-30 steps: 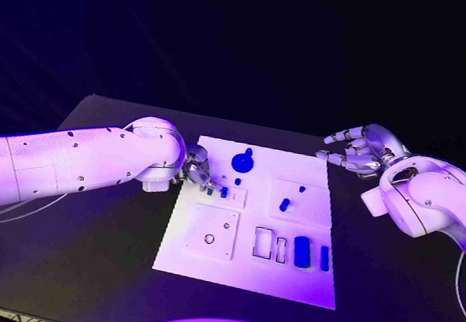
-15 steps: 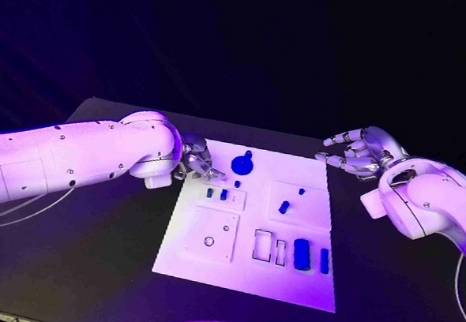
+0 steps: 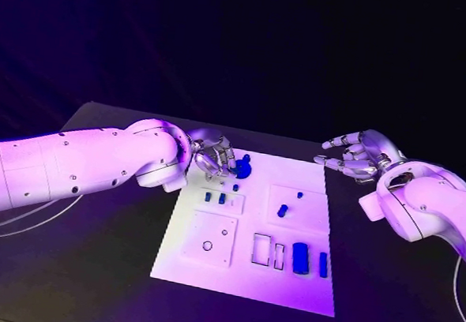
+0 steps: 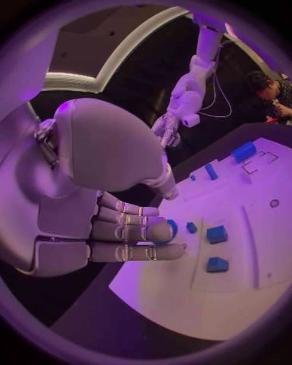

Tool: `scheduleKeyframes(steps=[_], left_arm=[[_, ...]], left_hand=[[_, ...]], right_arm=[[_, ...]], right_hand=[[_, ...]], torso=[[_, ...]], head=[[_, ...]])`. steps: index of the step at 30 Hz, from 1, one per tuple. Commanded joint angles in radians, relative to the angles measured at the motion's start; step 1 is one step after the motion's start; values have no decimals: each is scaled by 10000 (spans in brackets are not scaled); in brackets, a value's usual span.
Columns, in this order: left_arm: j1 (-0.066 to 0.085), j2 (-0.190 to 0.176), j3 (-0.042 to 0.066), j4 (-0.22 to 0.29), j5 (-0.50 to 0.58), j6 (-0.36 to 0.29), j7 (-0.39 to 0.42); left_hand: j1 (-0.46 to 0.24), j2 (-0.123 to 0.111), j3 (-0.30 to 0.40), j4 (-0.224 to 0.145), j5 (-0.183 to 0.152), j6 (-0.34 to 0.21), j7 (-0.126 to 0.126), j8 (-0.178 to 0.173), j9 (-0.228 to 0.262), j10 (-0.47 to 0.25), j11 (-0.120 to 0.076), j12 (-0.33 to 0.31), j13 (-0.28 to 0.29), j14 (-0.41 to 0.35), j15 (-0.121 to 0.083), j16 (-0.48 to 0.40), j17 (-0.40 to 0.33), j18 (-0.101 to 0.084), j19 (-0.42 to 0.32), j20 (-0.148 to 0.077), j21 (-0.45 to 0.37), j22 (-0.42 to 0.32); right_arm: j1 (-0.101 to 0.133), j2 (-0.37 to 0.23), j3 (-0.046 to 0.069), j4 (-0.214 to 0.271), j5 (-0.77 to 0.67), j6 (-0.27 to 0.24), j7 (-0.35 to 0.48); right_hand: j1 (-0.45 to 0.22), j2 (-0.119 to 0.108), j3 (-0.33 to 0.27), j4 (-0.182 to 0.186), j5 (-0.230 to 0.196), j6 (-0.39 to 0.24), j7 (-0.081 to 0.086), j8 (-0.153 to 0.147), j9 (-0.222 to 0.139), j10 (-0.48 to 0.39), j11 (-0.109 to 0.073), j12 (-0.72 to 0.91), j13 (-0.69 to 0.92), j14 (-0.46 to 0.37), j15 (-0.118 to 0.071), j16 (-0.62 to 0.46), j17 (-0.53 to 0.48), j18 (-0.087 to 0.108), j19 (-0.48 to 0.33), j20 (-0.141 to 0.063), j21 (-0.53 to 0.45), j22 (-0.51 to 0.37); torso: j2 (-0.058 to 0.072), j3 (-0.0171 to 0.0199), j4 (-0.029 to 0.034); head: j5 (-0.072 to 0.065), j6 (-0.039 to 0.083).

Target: Assemble the parts on the task board

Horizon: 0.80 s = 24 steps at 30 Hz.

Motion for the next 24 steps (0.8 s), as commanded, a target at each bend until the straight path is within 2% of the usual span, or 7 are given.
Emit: scheduleKeyframes(steps=[1, 6, 8, 9, 12, 15, 24], left_arm=[[-30, 188, -130, -107, -1929, -1243, 2339], [-87, 546, -309, -469, -3185, -1215, 2711], [-110, 710, -361, -665, -3618, -1042, 2692], [-119, 767, -375, -736, -3785, -953, 2661], [-138, 928, -401, -926, -4212, -660, 2531], [-148, 1053, -413, -1058, -4515, -327, 2362], [-155, 1303, -430, -1319, -5007, 658, 1766]], left_hand=[[406, -153, 240, -221, -22, 128, 167, -169, -389, 31, -33, -325, -410, -49, -49, -62, -194, 141, 45, -75, -61, -50], [597, -373, 576, -470, -44, 638, 57, -536, -1142, 298, -69, -799, -1089, -18, -99, -34, -441, 133, 46, -148, 86, 64], [540, -462, 562, -491, -66, 695, 21, -648, -1307, 229, -40, -957, -1248, 18, -76, 18, -478, 128, 42, -132, 124, 94], [510, -480, 547, -493, -72, 739, 23, -676, -1364, 228, -33, -993, -1299, 53, -68, 71, -480, 129, 55, -125, 148, 110], [415, -522, 477, -489, -81, 995, 4, -759, -1552, 265, -29, -1054, -1439, 228, -58, 375, -407, 133, 135, -104, 262, 177], [326, -552, 377, -480, -81, 1281, -50, -907, -1785, 382, -56, -1055, -1575, 827, -71, 1242, 453, 140, 269, -112, 472, 301], [196, -591, 152, -431, -84, 1504, -69, -1115, -2027, 553, -100, -986, -1674, 1316, -93, 2065, 1262, 138, 345, -126, 705, 454]], right_arm=[[-31, 10, -7, -37, -185, -75, 337], [-53, 21, -11, -77, -221, -266, 629], [-57, 30, -12, -96, -227, -391, 800], [-59, 33, -13, -104, -228, -430, 855], [-61, 38, -14, -123, -231, -510, 968], [-63, 44, -15, -132, -232, -555, 1034], [-65, 57, -16, -134, -233, -632, 1111]], right_hand=[[-32, 12, 80, -32, 52, 93, 16, 79, -8, -204, -13, -189, 479, 739, -30, -124, 1389, 128, 318, -4, -246, 1815], [0, -7, 163, -36, 88, 168, -22, 155, -11, -667, -52, -709, -34, 655, -68, -266, 1101, 217, 128, -34, -628, 1598], [56, -50, 347, -44, 155, 239, -92, 364, 14, -1494, -128, -1733, -1038, 374, -143, -758, 181, 490, -487, -109, -1870, 886], [71, -54, 403, -47, 171, 246, -105, 411, 19, -1552, -142, -1842, -1157, 369, -162, -798, 145, 514, -545, -121, -2014, 803], [72, -96, 517, -47, 198, 238, -126, 512, 27, -1840, -165, -2257, -1592, 293, -188, -992, -144, 596, -732, -150, -2468, 540], [70, -125, 590, -48, 216, 212, -134, 565, 27, -2017, -175, -2516, -1871, 285, -199, -1051, -203, 612, -760, -164, -2593, 468], [60, -161, 700, -45, 258, 164, -142, 631, 24, -2348, -186, -2999, -2386, 264, -214, -1149, -320, 642, -806, -181, -2794, 351]], torso=[[6, -21, -5], [-1, -16, -23], [-3, -16, -33], [2, -21, -40], [-2, -13, -24], [-5, -7, -13], [-6, -7, -7]], head=[[-11, 29], [-21, 33], [-28, 28], [-33, 25], [-58, 11], [-77, 0], [-94, -33]])
